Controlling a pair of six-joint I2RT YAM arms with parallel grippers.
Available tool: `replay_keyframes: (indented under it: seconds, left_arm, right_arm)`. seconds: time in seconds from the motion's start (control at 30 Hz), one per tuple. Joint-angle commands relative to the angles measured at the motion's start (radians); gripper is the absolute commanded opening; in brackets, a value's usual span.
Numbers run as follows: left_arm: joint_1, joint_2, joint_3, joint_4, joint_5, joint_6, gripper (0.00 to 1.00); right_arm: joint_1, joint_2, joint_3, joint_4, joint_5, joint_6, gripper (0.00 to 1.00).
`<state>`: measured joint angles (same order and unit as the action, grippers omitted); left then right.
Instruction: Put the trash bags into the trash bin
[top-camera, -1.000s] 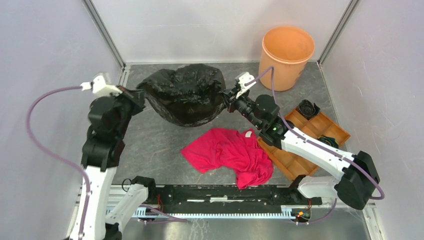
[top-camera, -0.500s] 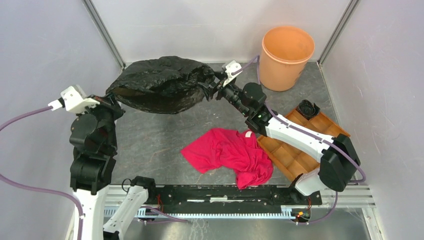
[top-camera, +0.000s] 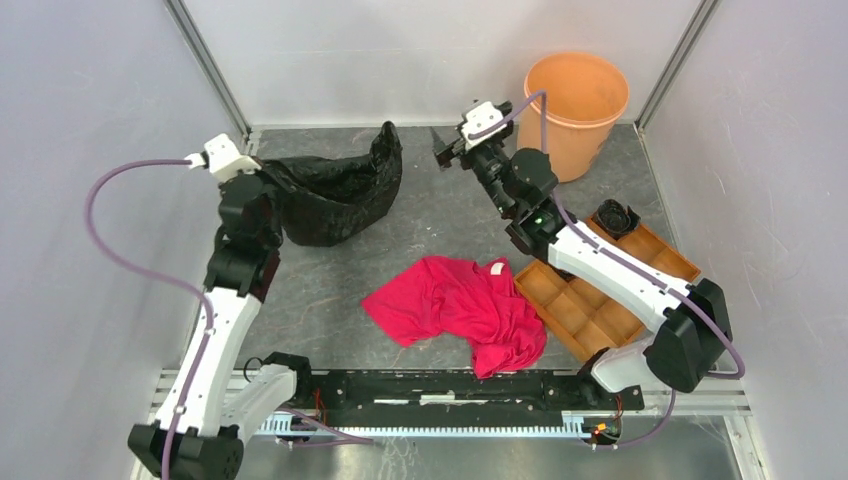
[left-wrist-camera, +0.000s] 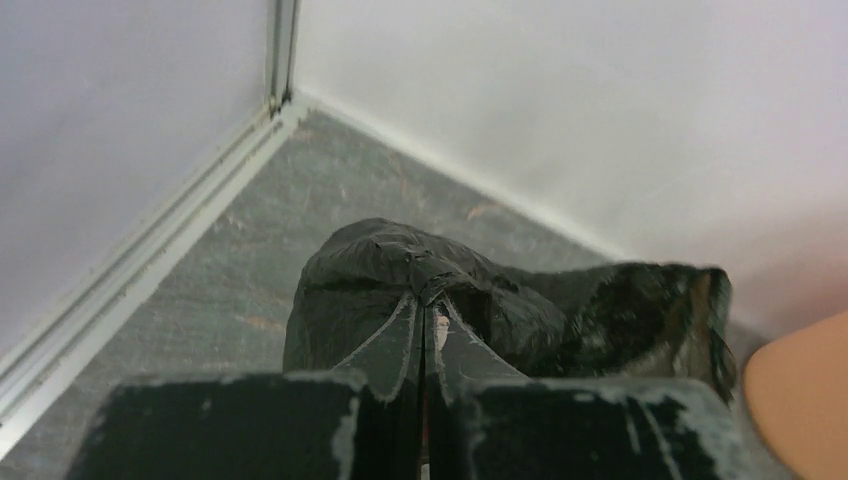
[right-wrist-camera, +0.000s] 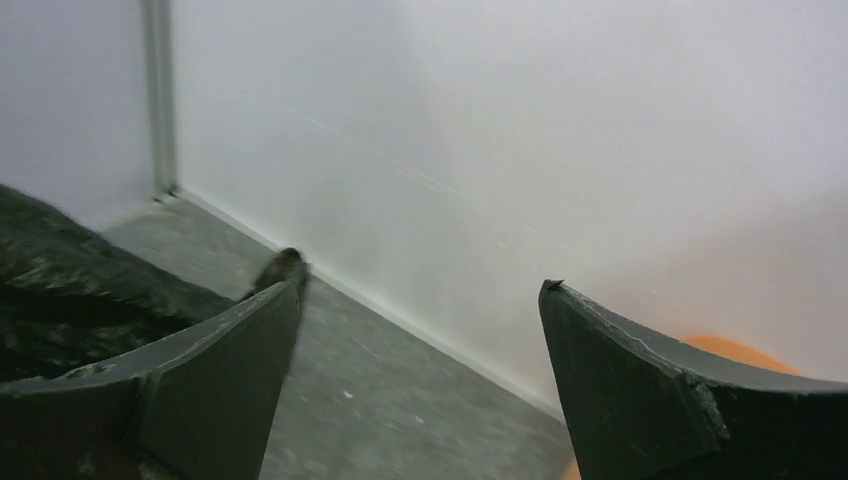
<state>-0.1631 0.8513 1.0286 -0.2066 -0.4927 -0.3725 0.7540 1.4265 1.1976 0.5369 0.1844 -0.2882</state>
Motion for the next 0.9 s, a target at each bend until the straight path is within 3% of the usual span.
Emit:
replay_keyframes:
  seconds: [0.0,0.13,0.3,0.47,0.67,0.87]
  left_arm:
    - [0.011,0.062,-0.072,0.151,0.044,-0.049,0.02]
    - [0.026,0.126,-0.073,0.126,0.112,-0.05,0.02]
    - [0.026,0.137,-0.101,0.126,0.142,-0.055,0.02]
    - [0.026,0.151,-0.103,0.124,0.157,-0.055,0.02]
    - [0.027,0.149,-0.096,0.116,0.177,-0.058,0.02]
    - [0.027,0.144,-0.096,0.115,0.176,-0.059,0.02]
  right_arm:
    - [-0.106,-0.022,0.051,-0.136,0.111,-0.059,0.98]
    - [-0.237,0.062,0.218,-0.404,0.166,-0.018,0.98]
    - [-0.342,0.195,0.41,-0.604,0.203,-0.025,0.98]
    - [-0.429,0.335,0.548,-0.633,0.137,-0.046,0.98]
    - [-0.468,0.594,0.856,-0.718,0.096,-0.061,0.98]
    - [-0.471,0.639,0.811,-0.643,0.165,-0.076,0.98]
